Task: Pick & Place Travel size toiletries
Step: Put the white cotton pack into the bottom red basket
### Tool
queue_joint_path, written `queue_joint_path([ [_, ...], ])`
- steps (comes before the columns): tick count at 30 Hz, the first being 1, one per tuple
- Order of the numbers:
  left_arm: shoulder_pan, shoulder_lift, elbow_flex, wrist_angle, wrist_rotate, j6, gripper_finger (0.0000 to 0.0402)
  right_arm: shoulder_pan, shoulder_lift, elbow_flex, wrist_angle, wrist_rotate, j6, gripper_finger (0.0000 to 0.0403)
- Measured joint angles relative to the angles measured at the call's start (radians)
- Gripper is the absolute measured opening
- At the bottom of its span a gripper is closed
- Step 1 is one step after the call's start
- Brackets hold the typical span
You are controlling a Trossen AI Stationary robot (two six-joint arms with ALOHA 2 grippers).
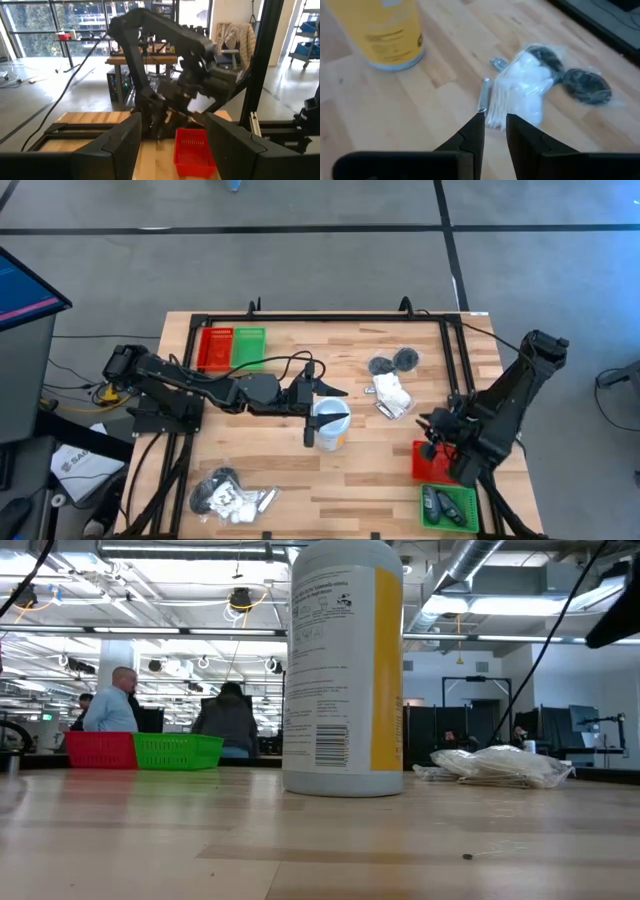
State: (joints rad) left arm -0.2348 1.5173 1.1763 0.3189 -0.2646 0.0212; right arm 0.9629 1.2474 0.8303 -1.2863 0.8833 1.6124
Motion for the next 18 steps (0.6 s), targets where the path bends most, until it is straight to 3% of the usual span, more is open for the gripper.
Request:
queue_joint_path([
  [11, 0.002, 0.0, 0.0, -0.051, 0.0, 0.0, 0.0209, -0.201, -0.086, -0.012, 0.017, -0.03, -0.202, 0.0071],
  [18, 0.002, 0.0, 0.0, -0.051, 0.0, 0.001, 0.0209, -0.342, -0.186, -0.148, 0.222, -0.088, -0.364, 0.0071],
])
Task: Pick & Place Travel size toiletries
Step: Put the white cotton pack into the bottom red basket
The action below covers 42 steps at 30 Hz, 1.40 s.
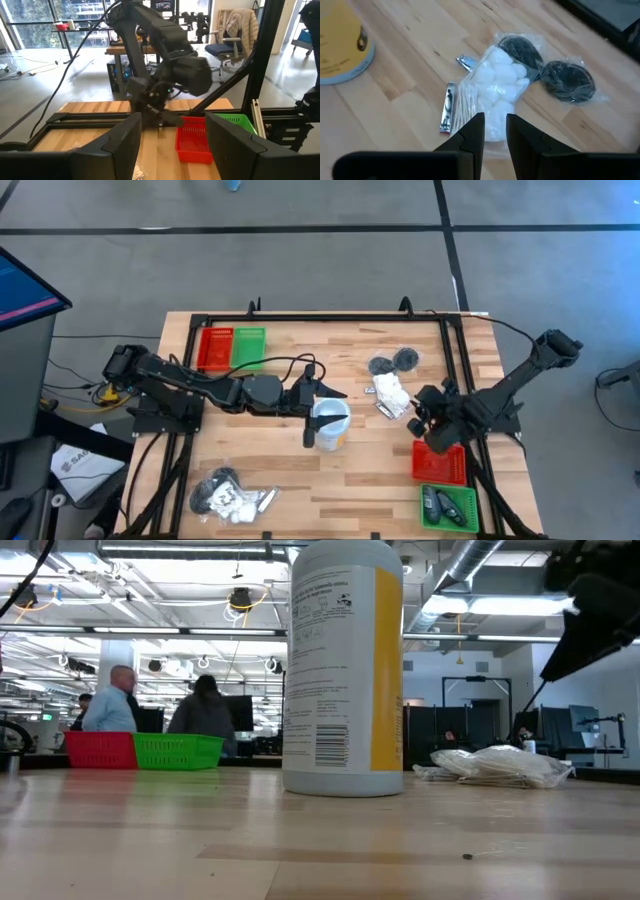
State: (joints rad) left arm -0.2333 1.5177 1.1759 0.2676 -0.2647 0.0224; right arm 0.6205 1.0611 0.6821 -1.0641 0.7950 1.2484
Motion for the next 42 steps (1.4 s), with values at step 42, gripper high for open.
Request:
queue_joint_path([
  [42, 0.0, 0.0, 0.0, 0.0, 0.0, 0.006, 0.0209, -0.693, -0.033, -0.218, 0.484, -0.503, -0.68, 0.0208],
])
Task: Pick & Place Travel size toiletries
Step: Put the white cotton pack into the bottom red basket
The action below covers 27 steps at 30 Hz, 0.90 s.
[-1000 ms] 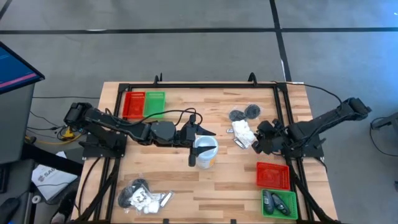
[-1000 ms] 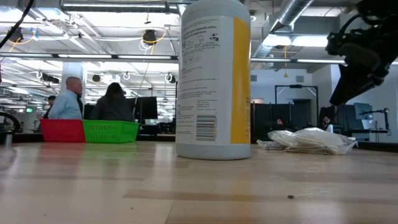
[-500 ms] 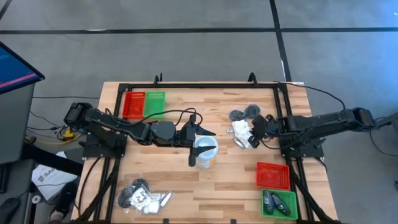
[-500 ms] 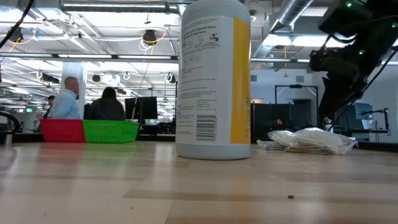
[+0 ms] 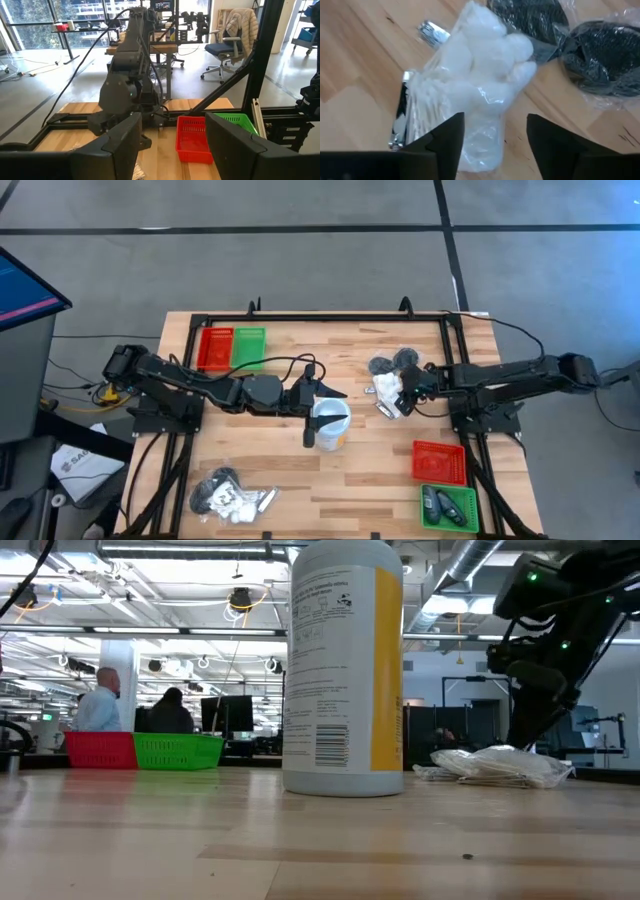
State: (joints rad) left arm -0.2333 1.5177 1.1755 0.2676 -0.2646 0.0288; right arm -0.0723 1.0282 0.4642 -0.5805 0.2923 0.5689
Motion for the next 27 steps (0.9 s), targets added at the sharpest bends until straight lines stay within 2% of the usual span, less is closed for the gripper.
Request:
queue_joint_path([
  [4, 0.0, 0.0, 0.0, 0.0, 0.0, 0.0, 0.0209, -0.005, 0.055, 0.0, 0.008, -0.008, -0.016, 0.0229],
  [8, 0.0, 0.0, 0.0, 0.001, 0.0, 0.0, 0.0209, -0.009, 0.108, 0.0, 0.013, -0.008, -0.024, 0.0216],
  [12, 0.0, 0.0, 0.0, 0.001, 0.0, 0.0, 0.0209, -0.009, 0.14, 0.0, 0.019, -0.008, -0.028, 0.0155],
  [18, 0.0, 0.0, 0.0, 0.001, 0.0, 0.0, 0.0209, -0.009, 0.131, 0.0, 0.02, -0.007, -0.03, 0.0018],
  [27, 0.005, 0.0, 0.0, 0.001, 0.0, -0.003, 0.0209, -0.008, 0.083, 0.0, 0.016, -0.008, -0.029, 0.0003],
])
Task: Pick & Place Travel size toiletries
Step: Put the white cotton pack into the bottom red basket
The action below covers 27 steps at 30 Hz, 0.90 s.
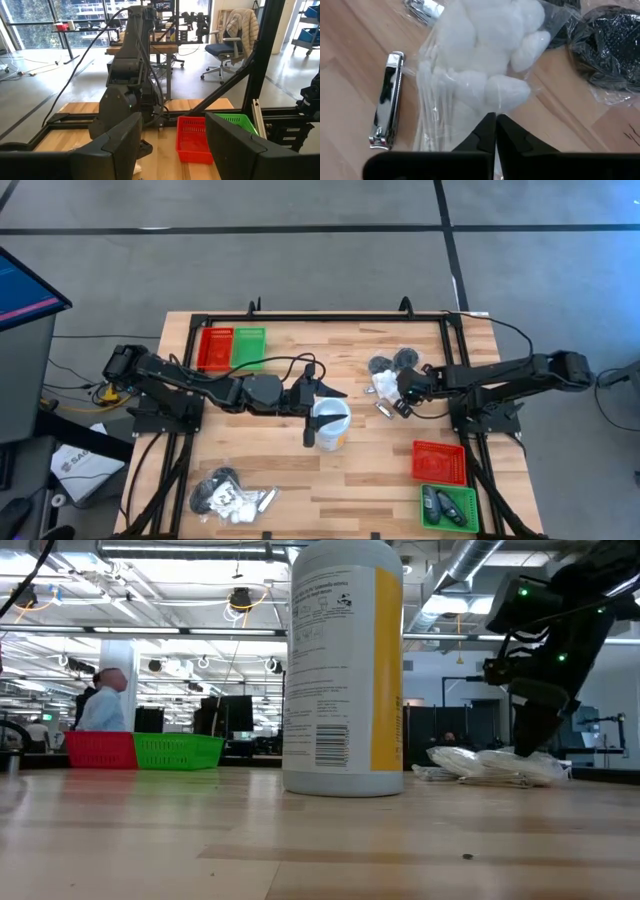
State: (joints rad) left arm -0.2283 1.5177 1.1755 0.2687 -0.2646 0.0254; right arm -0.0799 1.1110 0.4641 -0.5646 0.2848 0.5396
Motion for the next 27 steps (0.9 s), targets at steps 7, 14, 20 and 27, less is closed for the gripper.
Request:
queue_joint_path([
  [7, 0.0, 0.0, 0.0, 0.0, 0.0, 0.0, 0.0209, 0.016, 0.0, 0.027, -0.034, -0.008, -0.002, 0.0001],
  [14, 0.0, 0.0, 0.0, 0.0, 0.0, 0.0, 0.0209, 0.042, 0.0, 0.102, -0.115, -0.016, -0.024, 0.0001],
  [20, 0.0, 0.0, 0.0, 0.0, 0.0, 0.0, 0.0209, 0.061, 0.0, 0.171, -0.211, -0.019, -0.027, 0.0],
  [27, 0.0, 0.0, 0.0, 0.0, 0.0, 0.0, 0.0209, 0.121, 0.0, 0.265, -0.316, -0.026, -0.034, 0.0],
])
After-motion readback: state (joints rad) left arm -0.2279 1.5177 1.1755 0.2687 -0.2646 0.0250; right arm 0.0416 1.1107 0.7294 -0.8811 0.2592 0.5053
